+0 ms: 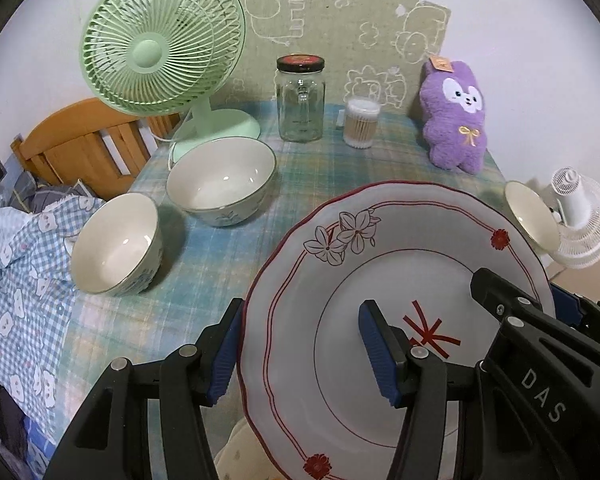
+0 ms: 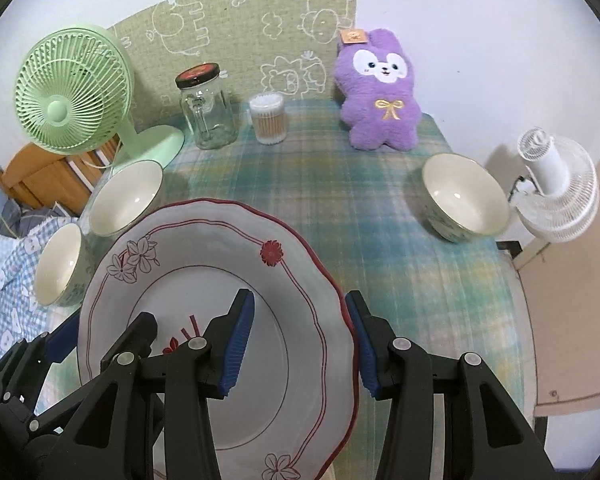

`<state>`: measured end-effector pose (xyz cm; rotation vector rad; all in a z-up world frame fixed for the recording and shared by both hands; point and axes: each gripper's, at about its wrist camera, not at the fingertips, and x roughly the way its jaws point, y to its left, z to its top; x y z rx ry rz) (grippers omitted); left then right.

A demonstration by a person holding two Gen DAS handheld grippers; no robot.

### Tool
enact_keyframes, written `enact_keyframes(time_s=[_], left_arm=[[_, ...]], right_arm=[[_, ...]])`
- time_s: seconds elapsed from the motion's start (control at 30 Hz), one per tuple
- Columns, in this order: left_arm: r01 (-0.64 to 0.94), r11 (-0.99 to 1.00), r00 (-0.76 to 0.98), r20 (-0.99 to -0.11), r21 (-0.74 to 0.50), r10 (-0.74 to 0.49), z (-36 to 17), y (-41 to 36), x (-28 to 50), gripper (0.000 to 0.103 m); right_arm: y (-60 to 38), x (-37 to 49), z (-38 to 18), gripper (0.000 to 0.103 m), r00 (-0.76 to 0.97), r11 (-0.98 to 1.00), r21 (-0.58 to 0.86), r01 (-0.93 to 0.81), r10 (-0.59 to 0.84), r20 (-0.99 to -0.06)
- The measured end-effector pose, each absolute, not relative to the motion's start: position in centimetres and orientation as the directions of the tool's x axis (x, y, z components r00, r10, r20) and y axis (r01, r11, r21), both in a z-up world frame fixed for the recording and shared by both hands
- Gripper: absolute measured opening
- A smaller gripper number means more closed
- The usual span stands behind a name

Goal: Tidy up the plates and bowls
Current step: 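Grasp the red-rimmed white plate's rim with both grippers and lift it, then carry the red-rimmed plate over the yellow-flower plates and lower it onto them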

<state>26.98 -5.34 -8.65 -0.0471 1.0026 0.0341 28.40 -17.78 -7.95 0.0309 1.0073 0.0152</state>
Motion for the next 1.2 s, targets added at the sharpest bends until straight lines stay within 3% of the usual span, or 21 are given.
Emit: enact_keyframes(time_s=[0.53,1.2], left_arm=[[0.075,0.997,0.529,-0.846,-0.037,-0.071,-8.9,-3.2,21.1,0.058],[0.253,0.966,0.405,-0.901,-0.054,-0.156,-15.1,-4.4,17.5,0.058]], right_arm=[[-16.0,20.0,-8.1,0.05,0.534,0.994,0.041,0.106,-0.022,-0.845],[-16.9,14.7,-14.3,0.05,0.393,0.961,-0.016,0.277,-0.129,-0.91]])
